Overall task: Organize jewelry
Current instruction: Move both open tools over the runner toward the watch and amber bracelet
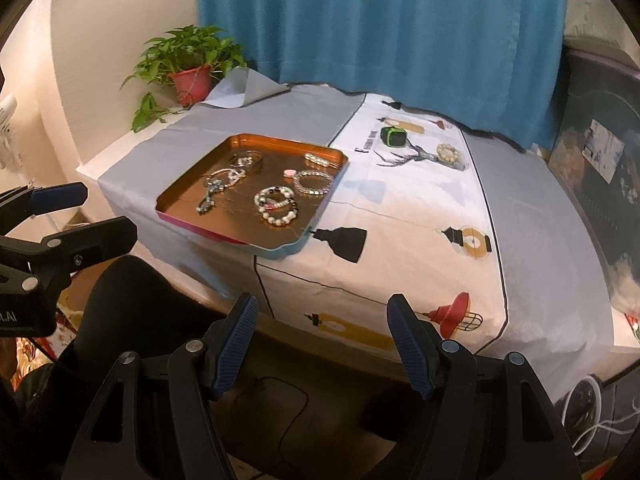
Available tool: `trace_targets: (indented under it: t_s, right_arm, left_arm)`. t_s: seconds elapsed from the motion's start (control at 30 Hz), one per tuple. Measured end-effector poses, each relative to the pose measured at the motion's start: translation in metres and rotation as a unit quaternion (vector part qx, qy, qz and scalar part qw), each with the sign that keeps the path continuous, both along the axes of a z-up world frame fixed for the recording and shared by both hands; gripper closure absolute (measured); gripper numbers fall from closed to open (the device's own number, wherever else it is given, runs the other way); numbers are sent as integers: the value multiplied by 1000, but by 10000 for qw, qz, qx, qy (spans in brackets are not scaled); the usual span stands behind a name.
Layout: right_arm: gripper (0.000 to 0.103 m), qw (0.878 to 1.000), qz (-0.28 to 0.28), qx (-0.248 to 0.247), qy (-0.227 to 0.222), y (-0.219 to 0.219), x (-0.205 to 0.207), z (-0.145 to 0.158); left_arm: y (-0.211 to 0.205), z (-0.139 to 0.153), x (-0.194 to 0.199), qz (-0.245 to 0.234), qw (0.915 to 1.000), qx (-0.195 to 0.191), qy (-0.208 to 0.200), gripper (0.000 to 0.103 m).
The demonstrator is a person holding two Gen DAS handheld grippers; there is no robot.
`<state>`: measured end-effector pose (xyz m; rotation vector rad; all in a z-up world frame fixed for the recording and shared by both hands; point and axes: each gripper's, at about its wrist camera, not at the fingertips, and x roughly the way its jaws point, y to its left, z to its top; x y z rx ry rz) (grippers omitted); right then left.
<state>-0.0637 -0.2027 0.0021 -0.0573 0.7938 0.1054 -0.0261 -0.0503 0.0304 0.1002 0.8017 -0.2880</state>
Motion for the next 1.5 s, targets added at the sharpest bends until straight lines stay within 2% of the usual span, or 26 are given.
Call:
trace_targets:
  t_s: [0.23,0.53,0.77,1.07,1.33,1.5]
  right_arm:
    - [35,9995,-266,73,128,-27,22,-10]
    - [35,9967,-779,128,176,-80,63,-14]
    - [35,9936,-1109,93,194,-114,104,-17]
    - [35,9915,-1246,52,370,-141,150,-34]
    - [35,9854,-1616,198,489,-186,214,-50]
    - [35,9775,-1995,387,560,-225,269,-59]
  left_arm:
    - [-18,-2,31,-70,9998,-30,171,7]
    - [-57,8,88,-218,9997,128,37,7]
    - [-86,7,135,-346,9991,217,88,7]
    - [-112,-1,191,-430,9985,311,135,7]
    - [-121,0,270,-169,9997,115,95,7]
    - [-137,-8,330,-92,9992,-130,365,7]
